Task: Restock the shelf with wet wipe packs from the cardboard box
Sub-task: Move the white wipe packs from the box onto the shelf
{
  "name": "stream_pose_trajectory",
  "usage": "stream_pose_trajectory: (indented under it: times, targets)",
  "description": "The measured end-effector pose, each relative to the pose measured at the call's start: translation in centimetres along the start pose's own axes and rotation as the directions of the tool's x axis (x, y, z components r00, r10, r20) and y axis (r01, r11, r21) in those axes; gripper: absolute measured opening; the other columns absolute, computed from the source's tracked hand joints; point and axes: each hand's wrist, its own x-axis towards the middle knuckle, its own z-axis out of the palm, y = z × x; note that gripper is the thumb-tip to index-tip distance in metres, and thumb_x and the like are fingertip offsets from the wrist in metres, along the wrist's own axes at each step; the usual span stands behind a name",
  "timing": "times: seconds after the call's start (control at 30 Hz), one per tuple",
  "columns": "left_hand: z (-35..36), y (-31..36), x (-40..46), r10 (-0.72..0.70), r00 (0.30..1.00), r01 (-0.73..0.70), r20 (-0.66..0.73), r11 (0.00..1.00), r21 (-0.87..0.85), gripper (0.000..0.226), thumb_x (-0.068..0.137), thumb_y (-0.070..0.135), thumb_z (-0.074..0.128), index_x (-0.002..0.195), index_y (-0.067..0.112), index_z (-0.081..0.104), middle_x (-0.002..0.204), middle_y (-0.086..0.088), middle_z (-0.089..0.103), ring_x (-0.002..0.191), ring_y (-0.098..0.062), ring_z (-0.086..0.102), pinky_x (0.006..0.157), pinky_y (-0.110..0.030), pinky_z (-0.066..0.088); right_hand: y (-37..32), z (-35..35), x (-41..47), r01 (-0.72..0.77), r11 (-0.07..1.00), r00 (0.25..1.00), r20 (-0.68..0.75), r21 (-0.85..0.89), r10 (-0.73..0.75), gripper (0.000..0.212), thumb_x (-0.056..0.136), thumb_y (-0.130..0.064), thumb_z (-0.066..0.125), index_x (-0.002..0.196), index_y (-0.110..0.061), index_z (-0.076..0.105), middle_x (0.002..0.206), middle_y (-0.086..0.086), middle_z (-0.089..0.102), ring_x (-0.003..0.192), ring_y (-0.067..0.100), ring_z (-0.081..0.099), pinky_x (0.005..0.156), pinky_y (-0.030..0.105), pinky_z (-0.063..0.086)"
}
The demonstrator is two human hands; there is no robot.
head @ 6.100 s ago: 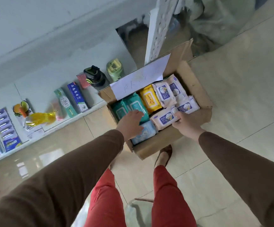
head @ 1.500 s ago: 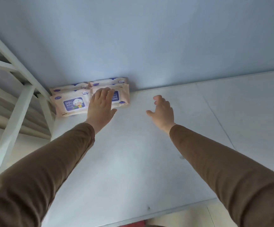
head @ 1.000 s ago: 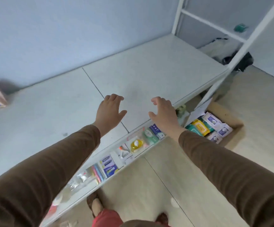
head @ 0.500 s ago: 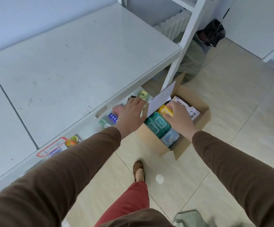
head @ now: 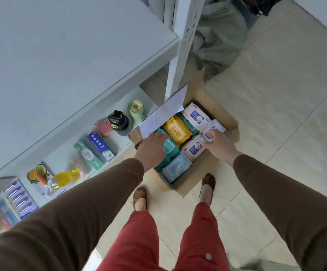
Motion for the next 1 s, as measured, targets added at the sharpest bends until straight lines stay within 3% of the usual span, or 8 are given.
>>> stream_pose_trajectory:
  times: [0.23, 0.37, 0.47, 0.57, 0.73, 0.83, 0.93, 1.0]
  targets:
    - [6.3, 5.0, 9.6, -0.163, 0.985, 0.166, 0.059, 0.986, -0.035, 0.056, 0.093, 0.027, 0.061, 0.144, 0.018, 0.04, 0.145, -0.004, 0.042, 0.134, -0.026, 0.039, 0.108, -0.041, 0.039, 7.3, -3.1, 11.8, -0.007, 0.998, 0.987, 0.161, -0.063, 0.017, 0.044, 0.096, -0.03, 0.057, 0.138, -0.018, 0.048, 0.133, 0.001, 0.057, 0.111, 0.021, 0.057, 0.074, 0.026, 0.039]
    - [12.1, 6.7, 13.8, -0.266, 0.96, 0.273, 0.087, 0.959, -0.075, 0.05, 0.093, 0.025, 0.059, 0.139, 0.018, 0.044, 0.137, -0.003, 0.047, 0.129, -0.025, 0.044, 0.102, -0.041, 0.043, 9.7, -2.3, 19.7, 0.01, 1.0, 0.982, 0.191, -0.028, -0.005, 0.055, 0.092, -0.023, 0.062, 0.143, -0.014, 0.045, 0.139, 0.009, 0.055, 0.121, 0.027, 0.057, 0.092, 0.031, 0.045]
    - [16.6, 6.9, 16.5, -0.343, 0.933, 0.354, 0.108, 0.928, -0.119, 0.046, 0.09, 0.022, 0.06, 0.134, 0.017, 0.047, 0.131, -0.002, 0.05, 0.123, -0.024, 0.046, 0.097, -0.04, 0.046, 10.4, -0.8, 24.6, 0.032, 0.999, 0.978, 0.206, -0.044, -0.022, 0.055, 0.09, -0.019, 0.063, 0.142, -0.01, 0.046, 0.133, 0.011, 0.058, 0.11, 0.029, 0.062, 0.088, 0.035, 0.051]
    - [20.9, 6.6, 19.3, -0.372, 0.914, 0.39, 0.162, 0.915, -0.103, 0.051, 0.089, 0.021, 0.062, 0.137, 0.017, 0.046, 0.132, -0.003, 0.05, 0.125, -0.024, 0.045, 0.097, -0.041, 0.046, 11.3, 1.3, 29.0, 0.036, 0.997, 0.985, 0.172, -0.075, -0.022, 0.054, 0.087, -0.024, 0.066, 0.137, -0.008, 0.049, 0.127, 0.012, 0.061, 0.105, 0.029, 0.064, 0.085, 0.039, 0.055]
    - [27.2, 6.3, 23.0, -0.439, 0.879, 0.45, 0.186, 0.893, -0.021, 0.045, 0.088, 0.019, 0.06, 0.132, 0.016, 0.047, 0.127, -0.003, 0.051, 0.12, -0.025, 0.049, 0.09, -0.039, 0.048, 12.5, 5.2, 34.7, 0.03, 0.987, 0.994, 0.111, -0.158, -0.012, 0.051, 0.09, -0.028, 0.064, 0.13, -0.002, 0.046, 0.124, 0.014, 0.06, 0.115, 0.033, 0.061, 0.084, 0.034, 0.048]
    - [30.3, 6.0, 24.9, -0.501, 0.853, 0.504, 0.147, 0.864, 0.017, 0.046, 0.089, 0.026, 0.063, 0.131, 0.017, 0.047, 0.124, -0.002, 0.052, 0.116, -0.025, 0.051, 0.088, -0.038, 0.048, 12.9, 7.1, 36.9, 0.045, 0.976, 0.995, 0.092, -0.214, -0.026, 0.059, 0.088, -0.042, 0.067, 0.125, -0.002, 0.045, 0.125, 0.015, 0.058, 0.113, 0.034, 0.061, 0.078, 0.033, 0.044]
    - [32.5, 5.9, 25.9, -0.558, 0.828, 0.555, 0.053, 0.829, 0.061, 0.049, 0.086, 0.034, 0.069, 0.127, 0.019, 0.048, 0.12, -0.002, 0.055, 0.11, -0.024, 0.054, 0.084, -0.037, 0.046, 13.5, 8.5, 37.8, 0.064, 0.976, 0.998, 0.028, -0.207, -0.06, 0.074, 0.077, -0.047, 0.076, 0.128, -0.007, 0.04, 0.128, 0.012, 0.057, 0.112, 0.034, 0.062, 0.079, 0.036, 0.048]
    - [33.2, 6.2, 26.2, -0.567, 0.823, 0.565, 0.021, 0.822, 0.076, 0.056, 0.08, 0.038, 0.075, 0.125, 0.018, 0.047, 0.116, -0.003, 0.057, 0.107, -0.026, 0.056, 0.085, -0.038, 0.044, 13.7, 9.0, 37.8, 0.057, 0.985, 0.998, 0.045, -0.161, -0.05, 0.072, 0.075, -0.046, 0.08, 0.124, -0.01, 0.042, 0.123, 0.009, 0.061, 0.107, 0.032, 0.064, 0.077, 0.036, 0.049]
